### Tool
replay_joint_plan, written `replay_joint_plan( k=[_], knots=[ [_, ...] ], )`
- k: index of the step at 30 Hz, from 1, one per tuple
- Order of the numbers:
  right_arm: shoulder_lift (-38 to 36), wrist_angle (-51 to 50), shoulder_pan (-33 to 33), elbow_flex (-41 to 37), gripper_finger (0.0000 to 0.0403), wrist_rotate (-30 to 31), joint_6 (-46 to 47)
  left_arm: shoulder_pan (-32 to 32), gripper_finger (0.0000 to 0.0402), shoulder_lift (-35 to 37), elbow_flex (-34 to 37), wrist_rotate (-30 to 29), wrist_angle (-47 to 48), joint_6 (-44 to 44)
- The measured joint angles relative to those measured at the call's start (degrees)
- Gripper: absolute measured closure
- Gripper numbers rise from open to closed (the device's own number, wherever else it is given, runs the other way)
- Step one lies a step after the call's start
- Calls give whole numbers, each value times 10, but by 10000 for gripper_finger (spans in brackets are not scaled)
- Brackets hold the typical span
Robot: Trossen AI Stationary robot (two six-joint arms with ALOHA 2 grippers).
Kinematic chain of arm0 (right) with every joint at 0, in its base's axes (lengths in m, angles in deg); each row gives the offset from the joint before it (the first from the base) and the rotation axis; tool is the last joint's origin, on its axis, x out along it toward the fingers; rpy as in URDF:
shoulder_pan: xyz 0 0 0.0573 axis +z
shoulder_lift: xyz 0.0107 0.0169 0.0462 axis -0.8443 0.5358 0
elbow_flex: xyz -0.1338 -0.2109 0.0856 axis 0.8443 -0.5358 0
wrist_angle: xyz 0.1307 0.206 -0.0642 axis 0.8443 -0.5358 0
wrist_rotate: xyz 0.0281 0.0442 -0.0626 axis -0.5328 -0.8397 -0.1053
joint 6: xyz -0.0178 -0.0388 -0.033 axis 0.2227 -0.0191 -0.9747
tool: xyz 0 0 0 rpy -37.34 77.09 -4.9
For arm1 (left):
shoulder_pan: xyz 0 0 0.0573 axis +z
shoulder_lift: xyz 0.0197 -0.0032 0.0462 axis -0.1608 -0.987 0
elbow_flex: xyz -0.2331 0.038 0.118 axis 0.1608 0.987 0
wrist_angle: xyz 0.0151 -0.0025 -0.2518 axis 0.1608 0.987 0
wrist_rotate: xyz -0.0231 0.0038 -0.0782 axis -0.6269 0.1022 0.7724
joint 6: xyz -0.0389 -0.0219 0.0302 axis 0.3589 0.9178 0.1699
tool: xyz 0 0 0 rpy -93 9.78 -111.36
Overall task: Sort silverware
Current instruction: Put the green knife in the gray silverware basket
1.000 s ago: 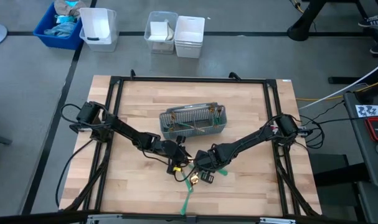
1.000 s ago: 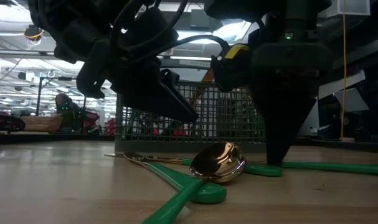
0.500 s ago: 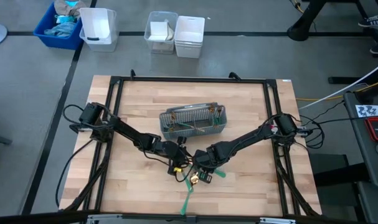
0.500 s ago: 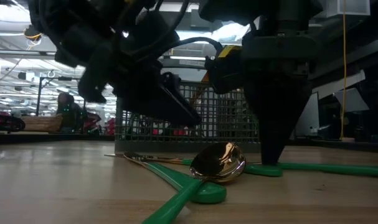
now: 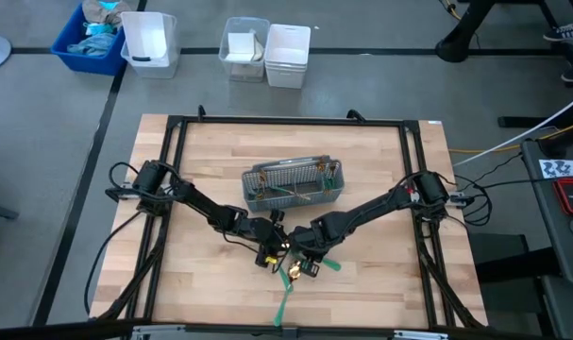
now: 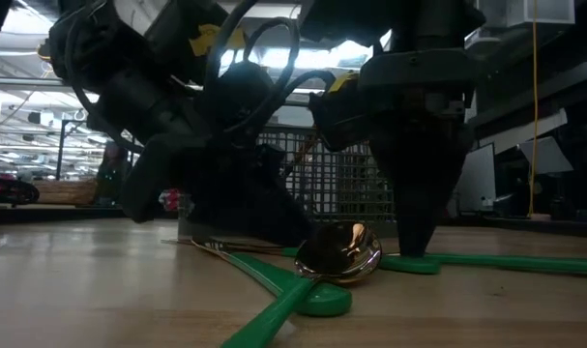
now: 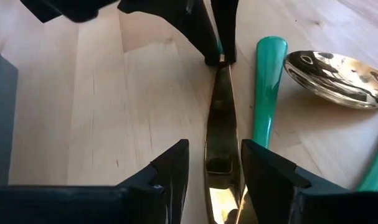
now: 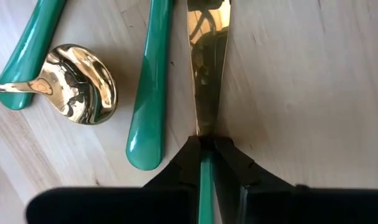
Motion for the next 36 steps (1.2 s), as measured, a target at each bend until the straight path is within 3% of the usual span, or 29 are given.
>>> replay_joint_plan(
  k=[17,36],
  knots=[
    [0,-2,-4,1,373,-13,0,-33,265,7,0,-2,28,34],
    [0,5,-4,1,372,-18,1,-16,265,6,1,-3,0,-21]
  ],
)
